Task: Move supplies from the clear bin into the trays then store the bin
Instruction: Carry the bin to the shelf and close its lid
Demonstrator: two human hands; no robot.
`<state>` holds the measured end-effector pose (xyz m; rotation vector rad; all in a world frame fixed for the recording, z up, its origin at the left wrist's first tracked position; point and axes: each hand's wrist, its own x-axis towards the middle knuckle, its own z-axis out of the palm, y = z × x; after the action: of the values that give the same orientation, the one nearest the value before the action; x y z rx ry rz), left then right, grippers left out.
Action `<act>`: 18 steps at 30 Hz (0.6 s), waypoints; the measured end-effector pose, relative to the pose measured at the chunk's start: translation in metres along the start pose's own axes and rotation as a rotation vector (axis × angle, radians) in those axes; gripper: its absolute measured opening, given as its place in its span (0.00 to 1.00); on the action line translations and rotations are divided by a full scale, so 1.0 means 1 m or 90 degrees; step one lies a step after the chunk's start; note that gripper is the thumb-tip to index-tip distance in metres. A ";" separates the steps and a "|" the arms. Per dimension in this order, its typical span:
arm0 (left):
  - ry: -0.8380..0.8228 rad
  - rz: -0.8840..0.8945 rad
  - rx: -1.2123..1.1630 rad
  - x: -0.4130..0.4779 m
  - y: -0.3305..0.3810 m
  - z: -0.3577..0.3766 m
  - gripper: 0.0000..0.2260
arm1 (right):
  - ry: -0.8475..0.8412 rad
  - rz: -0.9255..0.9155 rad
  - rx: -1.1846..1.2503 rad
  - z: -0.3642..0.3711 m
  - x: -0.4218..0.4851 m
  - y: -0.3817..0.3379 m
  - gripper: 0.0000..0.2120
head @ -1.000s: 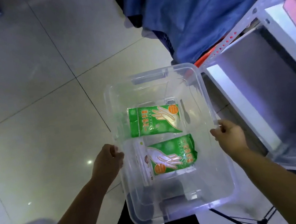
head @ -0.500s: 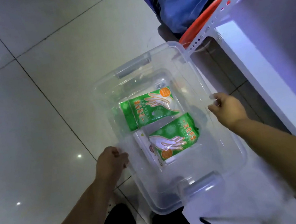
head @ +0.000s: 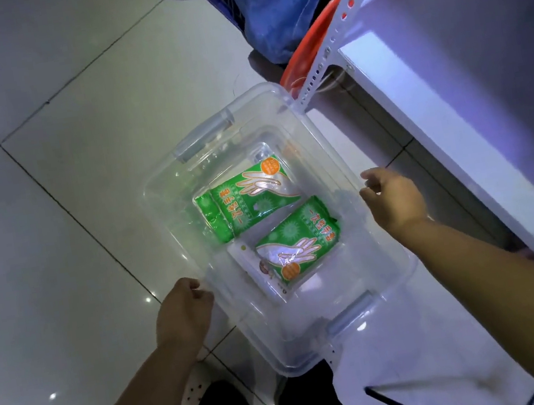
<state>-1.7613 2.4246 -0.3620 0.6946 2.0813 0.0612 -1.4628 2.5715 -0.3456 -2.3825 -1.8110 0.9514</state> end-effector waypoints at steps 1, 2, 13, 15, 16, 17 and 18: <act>0.015 0.025 0.021 -0.008 0.007 -0.007 0.10 | 0.010 0.001 0.006 -0.010 -0.010 0.001 0.14; 0.025 0.056 0.036 -0.018 0.017 -0.015 0.10 | 0.022 0.000 0.017 -0.021 -0.021 0.003 0.13; -0.007 0.344 0.131 -0.150 0.166 -0.051 0.06 | 0.372 0.009 0.074 -0.204 -0.184 0.038 0.09; -0.032 0.386 0.125 -0.176 0.191 -0.044 0.05 | 0.456 0.024 0.083 -0.232 -0.207 0.052 0.10; -0.043 0.405 0.120 -0.188 0.201 -0.041 0.05 | 0.494 0.048 0.071 -0.243 -0.214 0.060 0.10; -0.054 0.422 0.115 -0.200 0.209 -0.037 0.05 | 0.527 0.081 0.051 -0.252 -0.220 0.069 0.09; -0.066 0.433 0.110 -0.210 0.214 -0.033 0.05 | 0.555 0.118 0.030 -0.259 -0.223 0.079 0.09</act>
<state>-1.6012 2.5066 -0.1201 1.4546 1.6823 0.2217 -1.3083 2.4407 -0.0592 -2.3718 -1.2230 -0.0913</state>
